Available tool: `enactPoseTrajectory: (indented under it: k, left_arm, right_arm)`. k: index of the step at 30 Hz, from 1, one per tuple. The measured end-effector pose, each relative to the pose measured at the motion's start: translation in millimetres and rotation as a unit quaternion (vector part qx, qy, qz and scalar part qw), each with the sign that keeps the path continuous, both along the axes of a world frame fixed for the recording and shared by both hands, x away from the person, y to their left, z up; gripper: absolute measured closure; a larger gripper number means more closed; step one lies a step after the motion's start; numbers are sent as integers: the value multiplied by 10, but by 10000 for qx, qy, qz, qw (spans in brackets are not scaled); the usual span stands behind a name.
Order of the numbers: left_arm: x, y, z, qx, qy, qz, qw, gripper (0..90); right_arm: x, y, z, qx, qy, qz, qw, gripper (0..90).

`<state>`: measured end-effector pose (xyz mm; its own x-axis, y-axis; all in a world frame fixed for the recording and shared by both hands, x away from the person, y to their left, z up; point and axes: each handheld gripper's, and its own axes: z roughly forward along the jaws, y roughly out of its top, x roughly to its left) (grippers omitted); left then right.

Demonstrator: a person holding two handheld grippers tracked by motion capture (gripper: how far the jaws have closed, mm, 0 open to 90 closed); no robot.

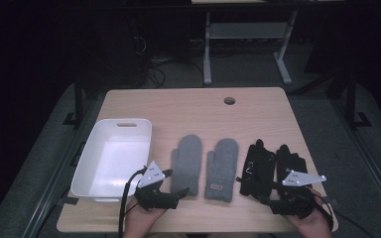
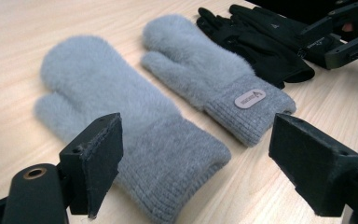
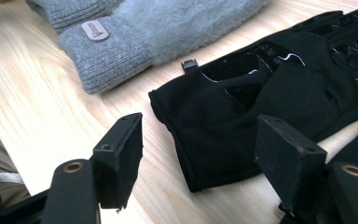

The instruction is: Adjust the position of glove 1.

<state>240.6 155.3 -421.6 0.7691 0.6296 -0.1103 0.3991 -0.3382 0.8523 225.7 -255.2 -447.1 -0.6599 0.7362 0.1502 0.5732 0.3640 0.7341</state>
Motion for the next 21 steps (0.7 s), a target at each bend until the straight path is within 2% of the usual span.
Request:
enactPoseTrajectory:
  k: [5,7,9,11,14,21]
  left_arm:
    - [-15,-6,-13,-67,12,-55,10000,173]
    - [-21,-5,-17,-4,-8,-93,10000,173]
    - [-29,-6,-19,-37,-18,-58,10000,174]
    - [-33,3,-5,-101,-19,-64,9999,174]
    - [-46,-4,4,-73,-66,-71,9999,176]
    - [-35,-23,-13,-93,-36,-101,9999,176]
  right_arm:
    - [13,19,8,25,3,33,10000,319]
    - [19,34,27,31,-23,62,10000,318]
    - [41,57,49,23,-51,91,9999,318]
    - [73,96,85,-22,-82,169,9998,318]
    - [114,152,121,-63,-99,252,9996,318]
    - [248,231,191,-260,26,472,9985,306]
